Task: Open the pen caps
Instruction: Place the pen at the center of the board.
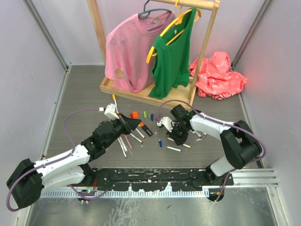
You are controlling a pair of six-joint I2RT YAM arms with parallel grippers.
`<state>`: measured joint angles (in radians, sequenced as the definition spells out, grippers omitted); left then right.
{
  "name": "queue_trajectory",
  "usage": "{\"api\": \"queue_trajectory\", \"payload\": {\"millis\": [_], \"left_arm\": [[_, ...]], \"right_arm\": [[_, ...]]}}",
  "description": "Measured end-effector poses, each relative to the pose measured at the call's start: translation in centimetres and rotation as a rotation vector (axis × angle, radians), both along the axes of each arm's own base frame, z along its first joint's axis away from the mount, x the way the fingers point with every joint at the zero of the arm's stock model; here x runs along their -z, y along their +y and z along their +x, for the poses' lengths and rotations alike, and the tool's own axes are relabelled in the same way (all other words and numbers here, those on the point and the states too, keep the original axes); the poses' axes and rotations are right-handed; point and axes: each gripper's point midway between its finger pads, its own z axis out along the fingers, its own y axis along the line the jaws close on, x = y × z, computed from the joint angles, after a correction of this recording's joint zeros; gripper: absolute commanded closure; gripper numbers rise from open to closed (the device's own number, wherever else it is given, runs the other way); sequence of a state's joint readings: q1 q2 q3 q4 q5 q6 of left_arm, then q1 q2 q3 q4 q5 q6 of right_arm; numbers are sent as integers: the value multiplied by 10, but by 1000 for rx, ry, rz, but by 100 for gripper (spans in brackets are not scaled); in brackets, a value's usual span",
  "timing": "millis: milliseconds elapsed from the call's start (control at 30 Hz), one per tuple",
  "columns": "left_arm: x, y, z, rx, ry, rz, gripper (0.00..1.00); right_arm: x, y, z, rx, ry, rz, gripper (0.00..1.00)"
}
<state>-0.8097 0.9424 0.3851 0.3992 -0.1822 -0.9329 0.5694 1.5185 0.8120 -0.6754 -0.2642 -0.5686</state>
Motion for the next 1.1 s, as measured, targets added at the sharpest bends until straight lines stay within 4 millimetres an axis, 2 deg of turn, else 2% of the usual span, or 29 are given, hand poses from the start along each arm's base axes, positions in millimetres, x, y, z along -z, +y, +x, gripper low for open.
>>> {"api": "queue_trajectory", "payload": {"millis": [267,800,1100], "left_arm": [[3,1,-1,-3,13,-6,100],[11,0,-1,-4,36,-2,100],[19,-3,-2,6,62,5,100]], "right_arm": [[0,0,0,0,2,-3,71],[-2,0,-1,-4,-1,-3,67],[-12,2,3,-3,-45,17,64]]}}
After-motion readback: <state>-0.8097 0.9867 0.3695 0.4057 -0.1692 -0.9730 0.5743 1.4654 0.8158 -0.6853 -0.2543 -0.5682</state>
